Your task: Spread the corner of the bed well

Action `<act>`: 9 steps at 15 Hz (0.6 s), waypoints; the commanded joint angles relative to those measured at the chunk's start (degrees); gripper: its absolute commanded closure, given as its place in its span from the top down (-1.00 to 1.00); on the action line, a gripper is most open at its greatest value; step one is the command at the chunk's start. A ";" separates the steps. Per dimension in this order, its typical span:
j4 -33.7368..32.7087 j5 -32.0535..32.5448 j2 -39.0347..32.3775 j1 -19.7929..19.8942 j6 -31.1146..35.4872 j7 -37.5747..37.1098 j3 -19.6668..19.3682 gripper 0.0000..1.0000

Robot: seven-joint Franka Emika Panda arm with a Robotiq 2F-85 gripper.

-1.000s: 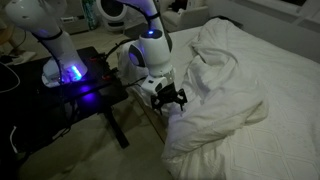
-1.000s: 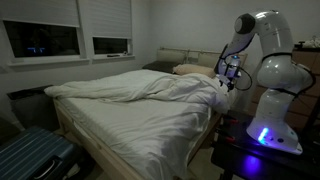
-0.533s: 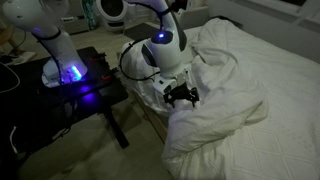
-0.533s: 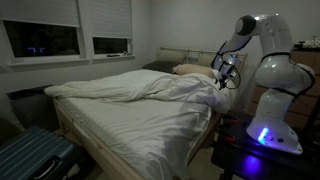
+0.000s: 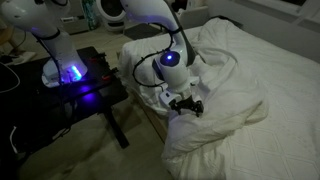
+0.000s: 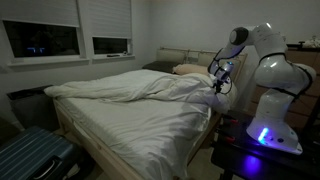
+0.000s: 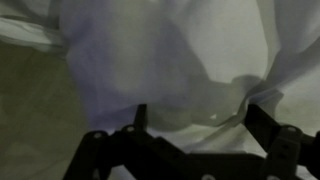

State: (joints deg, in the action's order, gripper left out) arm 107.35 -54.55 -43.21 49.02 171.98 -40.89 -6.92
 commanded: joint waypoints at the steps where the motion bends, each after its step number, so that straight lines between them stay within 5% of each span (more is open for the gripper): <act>1: -5.58 -4.58 -4.74 -1.04 0.29 0.14 -1.06 1.00; 2: -6.34 -5.20 -5.53 -1.04 0.45 0.48 -1.04 1.00; 3: -6.98 -5.32 -6.16 -1.65 0.55 0.32 -1.59 0.50; 4: -7.30 -5.23 -6.57 -2.05 0.50 0.31 -2.07 0.47; 9: -7.66 -5.63 -7.01 -3.23 0.67 0.88 -3.09 -0.29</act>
State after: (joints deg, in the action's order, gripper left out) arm 100.89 -57.65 -49.48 47.08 172.12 -40.88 -8.88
